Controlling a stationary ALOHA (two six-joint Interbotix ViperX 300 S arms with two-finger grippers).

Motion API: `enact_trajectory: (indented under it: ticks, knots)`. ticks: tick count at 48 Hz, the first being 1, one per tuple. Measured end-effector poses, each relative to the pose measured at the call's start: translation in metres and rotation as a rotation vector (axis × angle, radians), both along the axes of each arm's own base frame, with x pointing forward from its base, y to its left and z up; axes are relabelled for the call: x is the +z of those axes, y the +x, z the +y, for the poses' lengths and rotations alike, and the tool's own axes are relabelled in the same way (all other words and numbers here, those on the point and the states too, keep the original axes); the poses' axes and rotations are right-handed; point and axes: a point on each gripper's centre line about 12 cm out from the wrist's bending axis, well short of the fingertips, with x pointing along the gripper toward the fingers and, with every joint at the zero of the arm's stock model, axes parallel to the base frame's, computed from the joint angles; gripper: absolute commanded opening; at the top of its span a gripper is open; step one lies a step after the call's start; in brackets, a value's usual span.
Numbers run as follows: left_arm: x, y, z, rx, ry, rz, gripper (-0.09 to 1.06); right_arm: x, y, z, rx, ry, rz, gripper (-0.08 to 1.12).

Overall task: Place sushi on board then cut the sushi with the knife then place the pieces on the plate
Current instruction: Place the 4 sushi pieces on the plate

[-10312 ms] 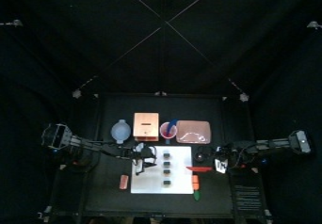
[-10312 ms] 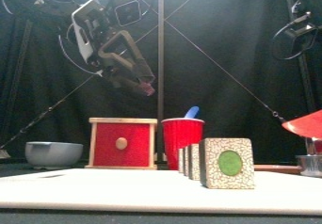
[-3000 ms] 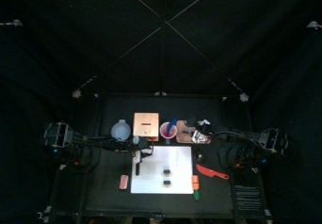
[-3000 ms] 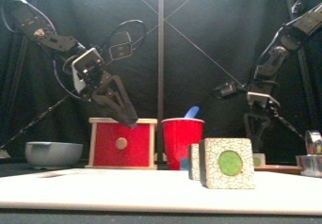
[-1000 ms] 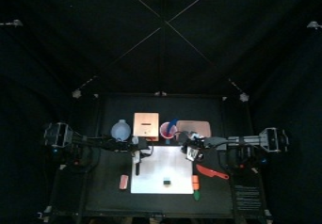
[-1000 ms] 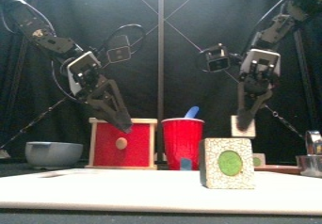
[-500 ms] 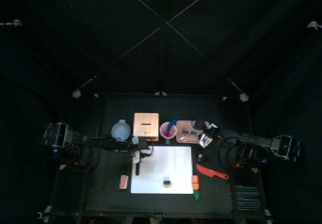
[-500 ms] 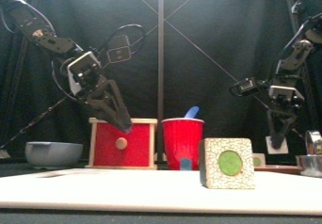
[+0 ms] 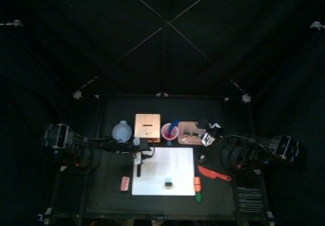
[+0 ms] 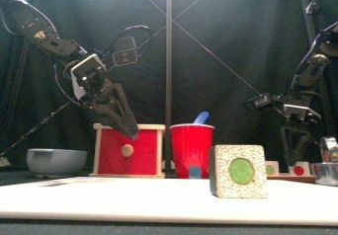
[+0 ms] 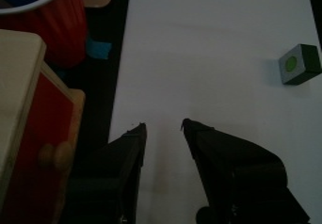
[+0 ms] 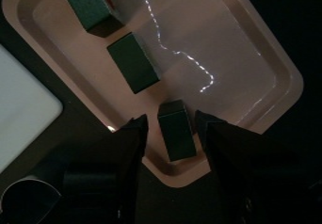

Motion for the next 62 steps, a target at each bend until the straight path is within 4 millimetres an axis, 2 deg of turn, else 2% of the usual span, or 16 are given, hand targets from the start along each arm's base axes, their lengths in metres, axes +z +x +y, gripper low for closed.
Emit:
enact_trajectory:
  ticks: [6, 10, 17, 22, 30, 35, 42, 49, 62]
  knots:
    - [0.000, 0.000, 0.000, 0.001, -0.001, 0.001, 0.77, 0.014, 0.016, 0.009, 0.014, 0.019, -0.065, 0.81]
    - [0.000, 0.000, 0.000, 0.000, 0.000, 0.000, 0.77, 0.028, 0.039, 0.029, 0.099, 0.029, -0.127, 0.81]
    - [0.000, 0.000, 0.000, 0.001, -0.001, 0.000, 0.77, 0.049, 0.083, 0.080, 0.318, 0.037, -0.202, 0.81]
    - [0.001, 0.001, -0.001, -0.001, -0.001, -0.003, 0.77, 0.055, 0.108, 0.119, 0.459, 0.050, -0.233, 0.81]
    - [0.001, 0.001, -0.001, -0.002, 0.000, -0.003, 0.77, 0.053, 0.138, 0.175, 0.622, 0.074, -0.251, 0.81]
    - [0.001, 0.000, -0.001, -0.001, -0.001, -0.003, 0.77, 0.045, 0.153, 0.200, 0.672, 0.101, -0.234, 0.81]
    - [0.001, 0.001, -0.001, -0.001, -0.001, -0.003, 0.77, 0.033, 0.170, 0.223, 0.697, 0.134, -0.209, 0.81]
    - [0.001, 0.000, -0.001, -0.002, -0.001, -0.003, 0.77, 0.025, 0.185, 0.237, 0.717, 0.141, -0.197, 0.81]
    - [0.001, 0.001, -0.001, -0.003, 0.000, -0.005, 0.77, 0.005, 0.206, 0.245, 0.724, 0.139, -0.163, 0.79]
